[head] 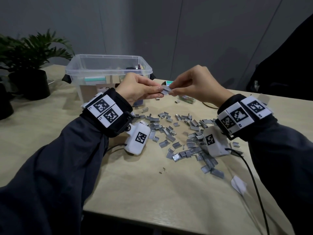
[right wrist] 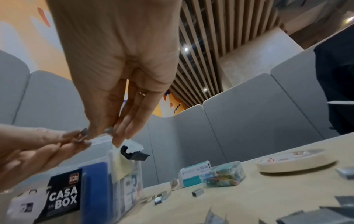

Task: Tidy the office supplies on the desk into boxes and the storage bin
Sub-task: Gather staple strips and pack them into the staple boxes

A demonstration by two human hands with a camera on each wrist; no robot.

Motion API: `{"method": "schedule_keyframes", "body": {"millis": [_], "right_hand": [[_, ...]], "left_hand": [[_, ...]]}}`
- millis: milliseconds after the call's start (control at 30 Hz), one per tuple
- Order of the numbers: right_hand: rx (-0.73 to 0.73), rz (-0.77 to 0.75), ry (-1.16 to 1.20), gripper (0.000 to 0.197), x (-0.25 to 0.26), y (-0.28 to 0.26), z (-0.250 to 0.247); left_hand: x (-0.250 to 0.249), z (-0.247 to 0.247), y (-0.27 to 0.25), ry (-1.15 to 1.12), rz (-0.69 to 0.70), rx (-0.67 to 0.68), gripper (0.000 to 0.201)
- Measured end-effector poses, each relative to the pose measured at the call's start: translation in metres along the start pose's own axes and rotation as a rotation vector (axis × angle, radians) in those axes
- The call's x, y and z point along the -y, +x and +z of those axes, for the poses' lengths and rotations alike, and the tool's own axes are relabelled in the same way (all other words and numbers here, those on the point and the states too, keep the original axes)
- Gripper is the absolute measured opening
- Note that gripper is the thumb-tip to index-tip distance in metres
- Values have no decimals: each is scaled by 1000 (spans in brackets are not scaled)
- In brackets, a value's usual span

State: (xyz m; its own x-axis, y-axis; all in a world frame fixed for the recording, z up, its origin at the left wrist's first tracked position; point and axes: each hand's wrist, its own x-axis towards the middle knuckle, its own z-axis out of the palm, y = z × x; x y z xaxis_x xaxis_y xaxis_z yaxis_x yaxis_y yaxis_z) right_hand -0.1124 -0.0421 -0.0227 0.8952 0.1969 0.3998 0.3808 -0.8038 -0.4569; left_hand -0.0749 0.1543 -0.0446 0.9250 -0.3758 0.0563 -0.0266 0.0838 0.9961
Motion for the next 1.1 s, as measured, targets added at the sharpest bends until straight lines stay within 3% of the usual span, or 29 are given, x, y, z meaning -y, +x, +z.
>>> {"method": "schedule_keyframes", "body": {"millis": [133,433,567,733,867,967,1033,1100], "right_hand": [[-88,-2,67,21,1,4,-3],[-80,-89,-4,23,11,10,10],[-67,-31,109,24,12,10,11],[-76,48,340,22,13,6,13],[-66,154,421,22,6,5,-5],[-138,246,472,21,-6,2,-34],[-252,287,362,16,-24,-2,-58],[-383,335,101,9,-53,-12,-84]], "left_hand": [[1,-2,2,-39,27,-56,11],[1,0,-1,-87,59,-88,11],[-2,2,0,-126,88,-167,18],[-1,7,-1,-157,75,-172,35],[-7,22,0,-100,105,-142,31],[-17,47,8,-51,140,-83,26],[-25,67,18,-37,123,-34,24],[-30,91,30,-55,52,30,21]]}}
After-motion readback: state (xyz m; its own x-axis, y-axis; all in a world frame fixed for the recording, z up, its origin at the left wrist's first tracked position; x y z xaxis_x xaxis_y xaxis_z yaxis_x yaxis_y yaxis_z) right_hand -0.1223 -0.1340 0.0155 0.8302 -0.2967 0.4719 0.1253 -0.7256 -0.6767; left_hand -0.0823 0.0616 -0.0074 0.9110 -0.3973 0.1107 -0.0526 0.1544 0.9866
